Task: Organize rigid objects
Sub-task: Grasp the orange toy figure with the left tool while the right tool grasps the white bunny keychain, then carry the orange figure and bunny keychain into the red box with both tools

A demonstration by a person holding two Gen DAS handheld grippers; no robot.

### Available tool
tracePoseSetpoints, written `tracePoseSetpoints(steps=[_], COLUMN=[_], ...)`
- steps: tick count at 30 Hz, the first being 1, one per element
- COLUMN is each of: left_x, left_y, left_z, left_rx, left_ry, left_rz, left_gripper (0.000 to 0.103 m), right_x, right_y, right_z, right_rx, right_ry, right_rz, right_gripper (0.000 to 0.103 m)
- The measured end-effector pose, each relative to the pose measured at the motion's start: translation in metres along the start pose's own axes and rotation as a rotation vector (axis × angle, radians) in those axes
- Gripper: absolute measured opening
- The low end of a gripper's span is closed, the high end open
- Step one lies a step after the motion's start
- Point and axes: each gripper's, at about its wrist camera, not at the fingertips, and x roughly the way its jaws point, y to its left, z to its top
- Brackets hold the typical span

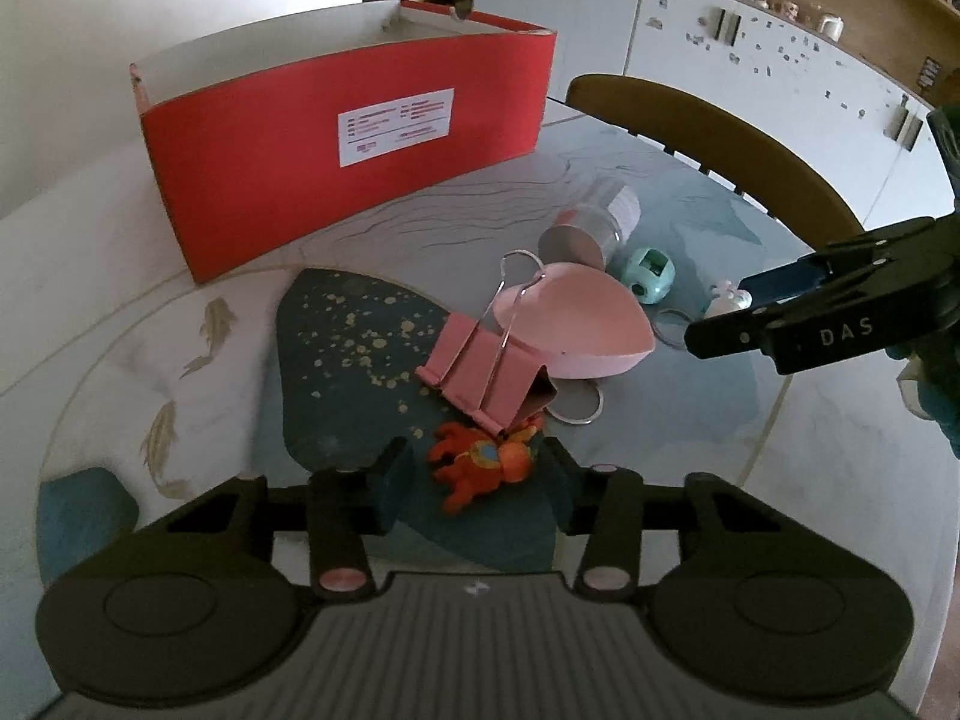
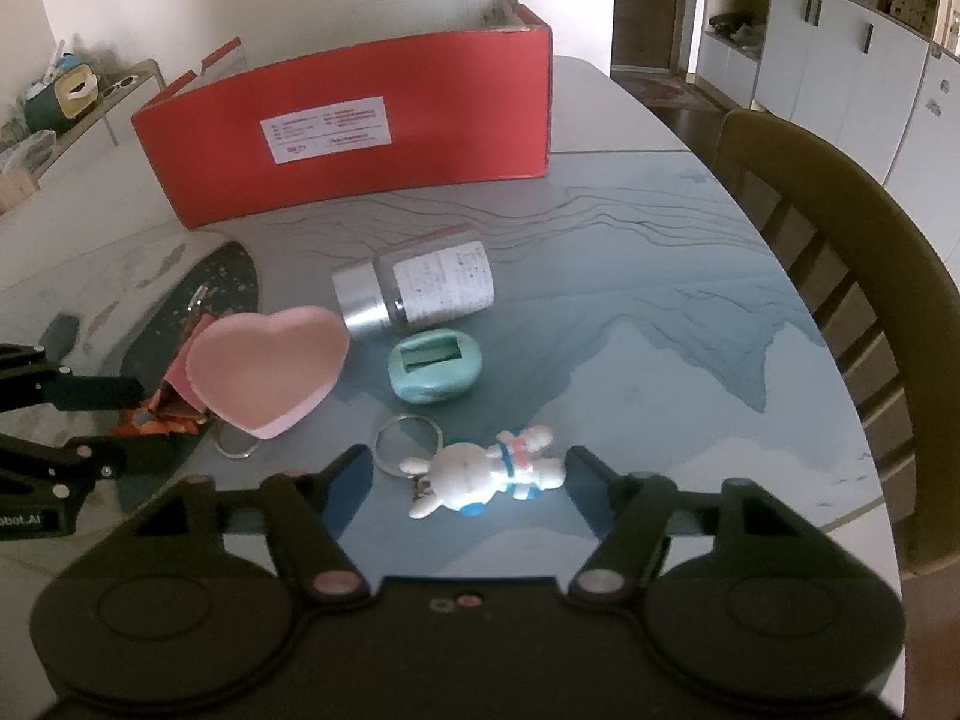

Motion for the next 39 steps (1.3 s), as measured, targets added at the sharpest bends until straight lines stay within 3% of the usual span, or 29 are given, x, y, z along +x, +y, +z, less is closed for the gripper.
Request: tracePoseSetpoints(steps=[5,21,39], left_x=[0.002,-0.011,-0.06], left_y=[-0.004,0.002,0.013], left_z=[0.003,0.004,0.019], left_rx=[0.023,-0.033,-0.09], left_ry=[0.01,0.044,-0.048], left_rz=[-0.002,-0.007,-0.041], left_gripper=[0.038,0.037,0.037], right_x=[-0.001,-0.027,-0.079], right_y=[0.001,0.005,0.044], right_z=[-0.001,-0.013,0.007], right_rx=[-0.02,0.069,0.048], right_ry=[0.003,0.004,-0.068], right_rz=[-0.02,0.036,0.107], right_gripper=[0.06,0.059,0.059])
